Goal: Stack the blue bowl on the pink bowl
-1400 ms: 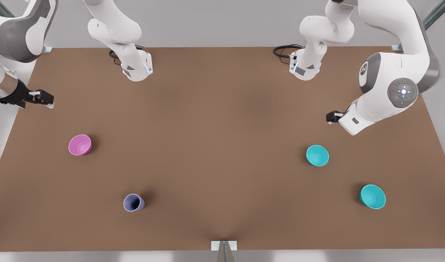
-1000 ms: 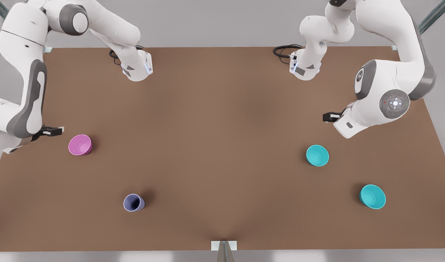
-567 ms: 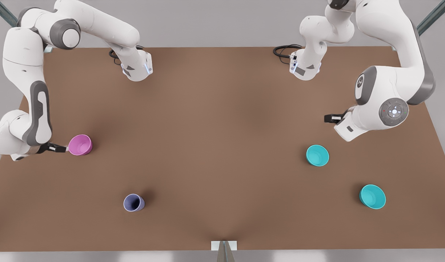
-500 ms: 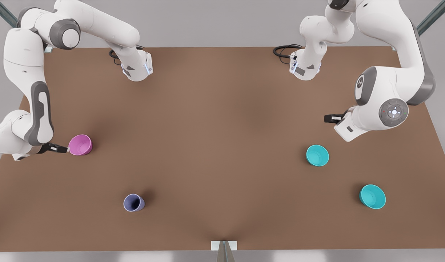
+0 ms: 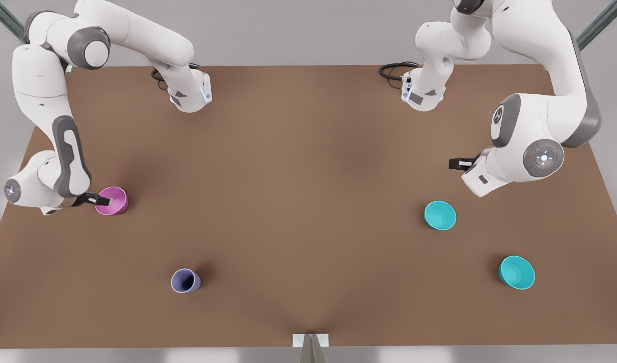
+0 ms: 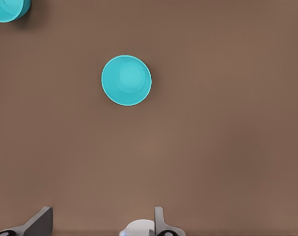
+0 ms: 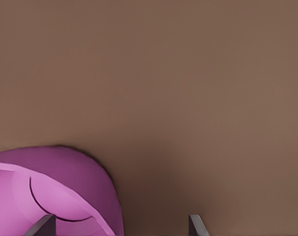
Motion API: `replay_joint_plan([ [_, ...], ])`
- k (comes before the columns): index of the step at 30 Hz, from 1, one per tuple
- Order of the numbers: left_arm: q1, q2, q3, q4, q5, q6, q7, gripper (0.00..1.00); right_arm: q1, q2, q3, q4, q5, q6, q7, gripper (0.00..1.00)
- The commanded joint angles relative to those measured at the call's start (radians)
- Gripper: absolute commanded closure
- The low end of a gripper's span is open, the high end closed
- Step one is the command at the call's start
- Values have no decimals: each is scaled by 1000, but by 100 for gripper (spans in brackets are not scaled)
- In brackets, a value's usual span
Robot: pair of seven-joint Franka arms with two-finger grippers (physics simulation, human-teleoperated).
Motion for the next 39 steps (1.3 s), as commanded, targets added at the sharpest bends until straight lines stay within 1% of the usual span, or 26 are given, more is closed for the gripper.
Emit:
replay_joint_plan([
  [1, 0, -1, 0, 0, 1, -5, 12, 0, 0, 0, 0, 1, 5, 5, -1, 8],
  [2, 0, -1, 0, 0, 1, -5, 12, 0, 0, 0, 0, 2, 5, -2, -3, 31],
  [3, 0, -1, 0, 0, 1, -5, 12, 0, -1, 0, 0, 2, 5, -2, -6, 40],
  [5, 0, -1, 0, 0, -1, -5, 11, 0, -1, 0, 3, 2, 7, -3, -3, 48],
  [7, 0, 2, 0, 0, -3, -15, 11, 0, -1, 0, 5, 5, 7, -5, -11, 64],
  [8, 0, 2, 0, 0, -4, -15, 11, 0, 2, -4, 7, 8, 7, -25, -38, 66],
  [9, 0, 1, 0, 0, -4, -16, 12, 0, 6, -13, 10, 7, 7, -28, -41, 76],
  [10, -2, 1, 0, 0, -6, -27, 11, 0, 6, -18, 19, 8, 7, -54, -86, 79],
  [11, -2, 1, -1, 11, -6, -27, 11, 0, 6, -29, 42, 8, 13, -60, -84, 79],
  [13, -2, 2, -1, 49, -3, -47, 12, 0, 11, -53, 131, 39, 63, -196, -83, 79],
  [14, -2, 6, -3, 71, -7, -91, 11, 0, 12, -56, 201, 59, 91, -259, -80, 79],
  [15, -2, 4, -3, 73, -12, -97, 12, 0, 16, -58, 289, 60, 132, -265, -43, 79],
  [16, -2, 4, -3, 71, -12, -97, 12, 0, 48, -56, 344, 60, 171, -258, 63, 79],
  [19, -2, 6, -3, 71, -10, -99, 11, 0, 357, -47, 346, 90, 316, -193, 348, 79],
  [20, -2, 6, -3, 71, -10, -99, 9, 0, 451, -37, 346, 97, 346, -121, 448, 79],
  [22, -2, 6, -3, 71, -10, -102, 11, 0, 612, 25, 344, 166, 410, 0, 620, 79],
  [24, -2, 6, -3, 73, -12, -111, 8, 0, 730, 112, 344, 264, 439, 98, 778, 79],
  [27, -2, 6, -3, 73, -12, -113, 9, 0, 853, 273, 339, 481, 464, 159, 921, 79],
  [29, -2, 6, -3, 73, -12, -113, 9, 0, 874, 361, 338, 588, 459, 166, 933, 79],
  [32, -2, 6, -3, 73, -12, -111, 9, 0, 887, 401, 338, 619, 454, 166, 934, 79],
  [33, -2, 7, -3, 73, -12, -111, 9, 0, 887, 401, 338, 628, 454, 161, 933, 76],
  [34, -2, 10, -3, 73, -12, -110, 9, 0, 899, 402, 326, 626, 441, 159, 915, 0],
  [35, -2, 10, -4, 73, -12, -110, 11, 0, 921, 401, 300, 626, 438, 155, 905, 0],
  [38, -2, 10, -3, 73, -12, -110, 9, 0, 919, 392, 298, 631, 441, 144, 902, 0],
  [39, -2, 10, -3, 73, -12, -110, 9, 0, 916, 382, 293, 648, 445, 92, 902, 0],
])
